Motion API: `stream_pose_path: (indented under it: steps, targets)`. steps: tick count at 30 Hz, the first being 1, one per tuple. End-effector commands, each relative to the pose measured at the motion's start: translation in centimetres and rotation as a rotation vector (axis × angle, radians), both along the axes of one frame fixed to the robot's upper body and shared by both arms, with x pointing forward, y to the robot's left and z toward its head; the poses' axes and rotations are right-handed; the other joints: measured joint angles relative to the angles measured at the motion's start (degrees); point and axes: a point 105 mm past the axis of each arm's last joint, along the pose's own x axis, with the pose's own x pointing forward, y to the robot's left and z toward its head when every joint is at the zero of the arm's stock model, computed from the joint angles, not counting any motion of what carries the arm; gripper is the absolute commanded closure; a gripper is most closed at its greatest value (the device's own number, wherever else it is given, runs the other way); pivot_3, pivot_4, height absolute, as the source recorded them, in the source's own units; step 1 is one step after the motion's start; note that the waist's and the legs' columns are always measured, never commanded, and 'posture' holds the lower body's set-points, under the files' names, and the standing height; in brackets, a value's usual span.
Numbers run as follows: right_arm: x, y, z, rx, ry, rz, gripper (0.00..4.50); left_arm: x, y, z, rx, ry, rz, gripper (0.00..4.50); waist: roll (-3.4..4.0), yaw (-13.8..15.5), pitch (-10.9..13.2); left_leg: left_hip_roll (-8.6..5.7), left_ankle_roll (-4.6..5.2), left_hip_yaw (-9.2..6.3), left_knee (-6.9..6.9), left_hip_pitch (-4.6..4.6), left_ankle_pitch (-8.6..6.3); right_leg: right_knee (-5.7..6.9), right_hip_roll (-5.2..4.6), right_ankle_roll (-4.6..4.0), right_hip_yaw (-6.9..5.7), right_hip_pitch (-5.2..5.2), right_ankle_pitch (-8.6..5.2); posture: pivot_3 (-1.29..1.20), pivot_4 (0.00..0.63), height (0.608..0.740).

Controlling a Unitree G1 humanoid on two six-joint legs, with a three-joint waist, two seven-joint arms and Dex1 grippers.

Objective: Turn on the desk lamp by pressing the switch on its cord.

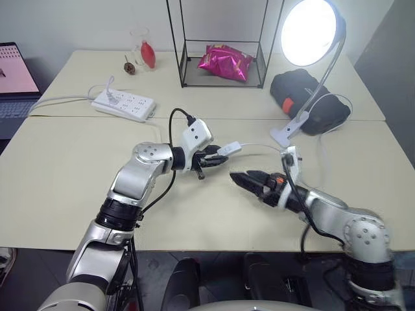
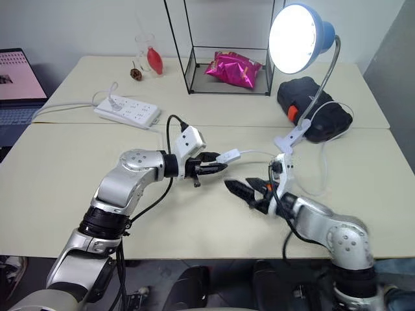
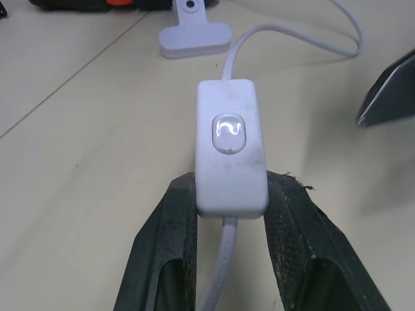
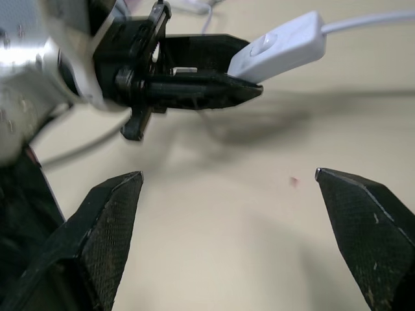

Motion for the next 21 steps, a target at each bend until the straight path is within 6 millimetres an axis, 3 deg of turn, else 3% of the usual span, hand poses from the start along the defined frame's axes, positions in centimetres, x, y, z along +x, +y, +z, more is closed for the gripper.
stream_pose_path:
  steps: [1, 7, 16, 18, 21]
  targets:
    - [-1.2, -0.7, 2.9, -0.215, -0.265, 0.169, 0.00, 0.2, 0.3, -0.9, 0.031, -0.031, -0.024, 3.40, 0.08, 0.0, 0.0, -0.01, 0.00, 0.02, 0.04, 0.00, 0.00, 0.01, 0.01, 0.00, 0.02, -0.01, 0.00, 0.00, 0.150, 0.740]
    - [0.3, -3.6, 5.5, -0.446, -0.509, 0.214, 0.00, 0.3, 0.3, -3.2, 0.071, -0.014, -0.063, 3.40, 0.04, 0.1, 0.0, 0.00, 0.00, 0.02, 0.00, 0.01, 0.00, -0.02, 0.02, 0.01, -0.01, -0.01, 0.00, 0.00, 0.150, 0.740]
    - [0.8, -4.6, 5.7, -0.494, -0.566, 0.278, 0.00, 0.7, 0.4, -4.7, 0.105, -0.016, -0.071, 3.40, -0.01, 0.8, 0.0, -0.07, 0.00, 0.04, 0.03, -0.02, 0.00, -0.04, -0.08, 0.04, 0.00, 0.02, -0.02, 0.00, 0.150, 0.740]
    - [1.0, -4.6, 5.6, -0.496, -0.571, 0.286, 0.00, 0.7, 0.4, -4.6, 0.099, -0.015, -0.073, 2.69, -0.01, 0.8, 0.0, -0.06, 0.00, 0.04, 0.05, -0.01, 0.00, -0.03, -0.08, 0.05, 0.00, 0.02, -0.01, 0.00, 0.150, 0.740]
    - [1.1, -4.6, 5.6, -0.495, -0.576, 0.295, 0.00, 0.6, 0.5, -4.0, 0.074, -0.020, -0.074, 2.01, 0.00, 0.9, 0.0, -0.06, 0.00, 0.04, 0.06, 0.00, 0.00, -0.01, -0.08, 0.06, 0.01, 0.04, 0.00, 0.00, 0.150, 0.740]
